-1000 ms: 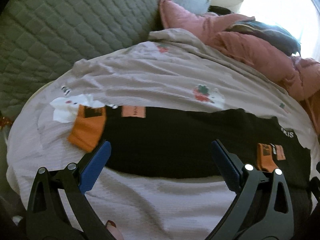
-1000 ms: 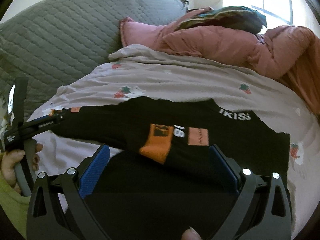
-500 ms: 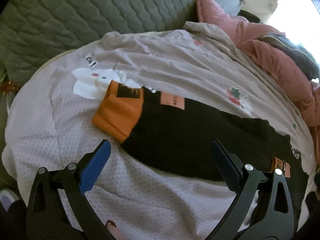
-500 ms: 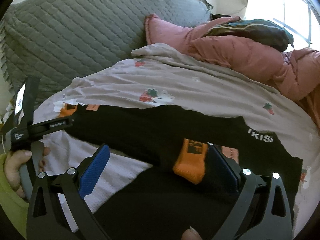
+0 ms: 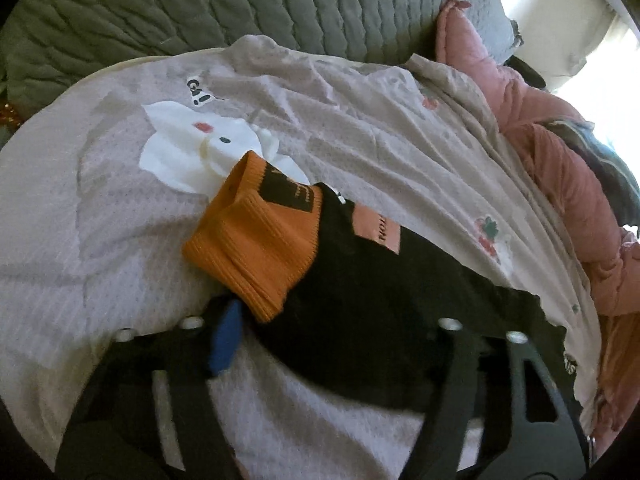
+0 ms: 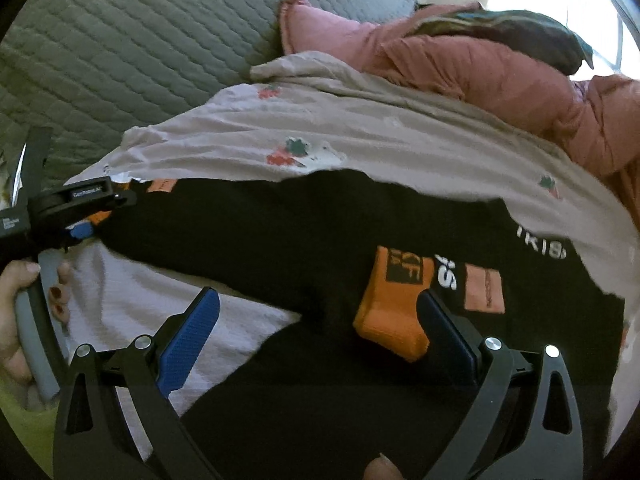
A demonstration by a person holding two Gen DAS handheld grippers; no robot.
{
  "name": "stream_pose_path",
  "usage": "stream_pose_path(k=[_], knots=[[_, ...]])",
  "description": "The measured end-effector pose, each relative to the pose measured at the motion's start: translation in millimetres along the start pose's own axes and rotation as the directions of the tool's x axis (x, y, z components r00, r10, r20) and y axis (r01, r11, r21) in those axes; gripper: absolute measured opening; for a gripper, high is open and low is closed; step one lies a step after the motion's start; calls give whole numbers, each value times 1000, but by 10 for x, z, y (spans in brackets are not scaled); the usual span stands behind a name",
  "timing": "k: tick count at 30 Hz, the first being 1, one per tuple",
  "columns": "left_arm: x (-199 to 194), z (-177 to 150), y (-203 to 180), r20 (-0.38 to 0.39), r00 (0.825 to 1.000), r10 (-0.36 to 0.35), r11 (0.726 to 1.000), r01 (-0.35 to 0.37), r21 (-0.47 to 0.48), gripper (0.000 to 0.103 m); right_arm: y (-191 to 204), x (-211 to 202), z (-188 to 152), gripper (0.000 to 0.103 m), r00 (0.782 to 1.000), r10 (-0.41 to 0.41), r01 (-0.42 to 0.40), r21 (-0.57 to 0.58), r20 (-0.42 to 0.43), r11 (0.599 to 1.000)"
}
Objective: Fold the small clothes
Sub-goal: 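Lift the second sleeve with the left tool and carry it over the shirt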
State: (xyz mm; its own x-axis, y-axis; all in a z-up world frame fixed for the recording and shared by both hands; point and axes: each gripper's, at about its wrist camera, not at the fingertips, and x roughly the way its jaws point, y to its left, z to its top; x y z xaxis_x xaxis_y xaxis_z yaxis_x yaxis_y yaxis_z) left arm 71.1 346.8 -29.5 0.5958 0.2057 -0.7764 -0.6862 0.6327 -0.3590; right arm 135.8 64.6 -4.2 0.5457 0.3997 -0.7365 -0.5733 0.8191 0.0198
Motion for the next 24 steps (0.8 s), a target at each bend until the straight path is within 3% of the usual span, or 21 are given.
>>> stream_pose_path(k=[2, 4, 7, 14, 24], knots=[[11, 23, 11, 7, 1000, 1, 1000, -1, -4, 26, -60, 14, -39, 98, 1000, 5, -5, 30, -1, 1000], [-49, 25, 7, 26, 998, -59, 998, 59, -2, 12, -135, 5, -71, 98, 1000, 4, -5, 60, 1, 998], [-157, 15, -99, 65, 992, -107, 993, 104, 52, 11, -236, -44, -100, 98, 1000, 3, -3, 91, 8, 996], [-594, -153, -529, 152, 954, -260, 948, 222, 228, 10, -671, -360, -269, 98, 999, -29, 20, 183, 45, 983], [-887, -486, -1301, 77, 904, -420, 846, 359, 394, 9, -1314, -798, -516, 98, 990, -105, 70, 313, 97, 947]])
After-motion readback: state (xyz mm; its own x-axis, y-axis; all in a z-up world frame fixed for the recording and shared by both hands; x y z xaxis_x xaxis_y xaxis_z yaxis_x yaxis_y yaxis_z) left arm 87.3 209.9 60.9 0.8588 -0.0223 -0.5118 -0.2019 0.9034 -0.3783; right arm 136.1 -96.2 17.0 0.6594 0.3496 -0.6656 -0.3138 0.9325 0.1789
